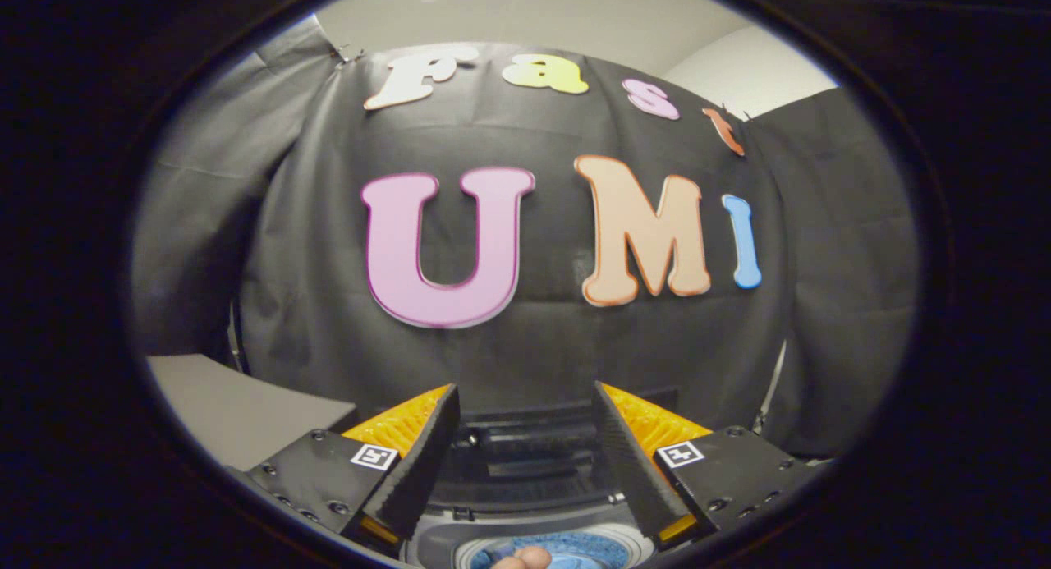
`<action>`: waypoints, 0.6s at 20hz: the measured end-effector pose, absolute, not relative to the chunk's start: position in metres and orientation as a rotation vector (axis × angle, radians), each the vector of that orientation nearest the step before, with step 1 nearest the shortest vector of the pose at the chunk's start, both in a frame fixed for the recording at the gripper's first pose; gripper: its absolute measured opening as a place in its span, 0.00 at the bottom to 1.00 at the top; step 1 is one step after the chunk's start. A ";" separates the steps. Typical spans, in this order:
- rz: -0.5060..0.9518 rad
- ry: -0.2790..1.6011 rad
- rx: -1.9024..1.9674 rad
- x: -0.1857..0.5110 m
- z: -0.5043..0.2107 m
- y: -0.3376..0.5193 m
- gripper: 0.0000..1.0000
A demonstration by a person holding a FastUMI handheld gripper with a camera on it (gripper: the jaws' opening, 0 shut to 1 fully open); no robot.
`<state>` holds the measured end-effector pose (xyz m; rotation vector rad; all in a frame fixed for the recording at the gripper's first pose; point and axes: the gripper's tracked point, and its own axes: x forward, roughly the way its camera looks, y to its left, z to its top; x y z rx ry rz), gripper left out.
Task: Put the clothes into the washing machine and then close the washing machine lid.
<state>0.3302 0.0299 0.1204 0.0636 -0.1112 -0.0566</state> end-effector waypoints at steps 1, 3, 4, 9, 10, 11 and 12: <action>-0.048 -0.128 0.062 0.334 0.133 0.028 0.99; -0.031 -0.155 0.041 0.344 0.157 0.027 0.99; -0.014 -0.170 0.029 0.352 0.167 0.030 0.99; -0.046 -0.083 0.067 0.392 0.150 0.002 0.99; -0.052 -0.091 0.088 0.396 0.147 -0.003 0.98; -0.037 -0.088 0.084 0.403 0.145 -0.001 0.98; -0.006 -0.070 0.075 0.413 0.138 0.003 0.98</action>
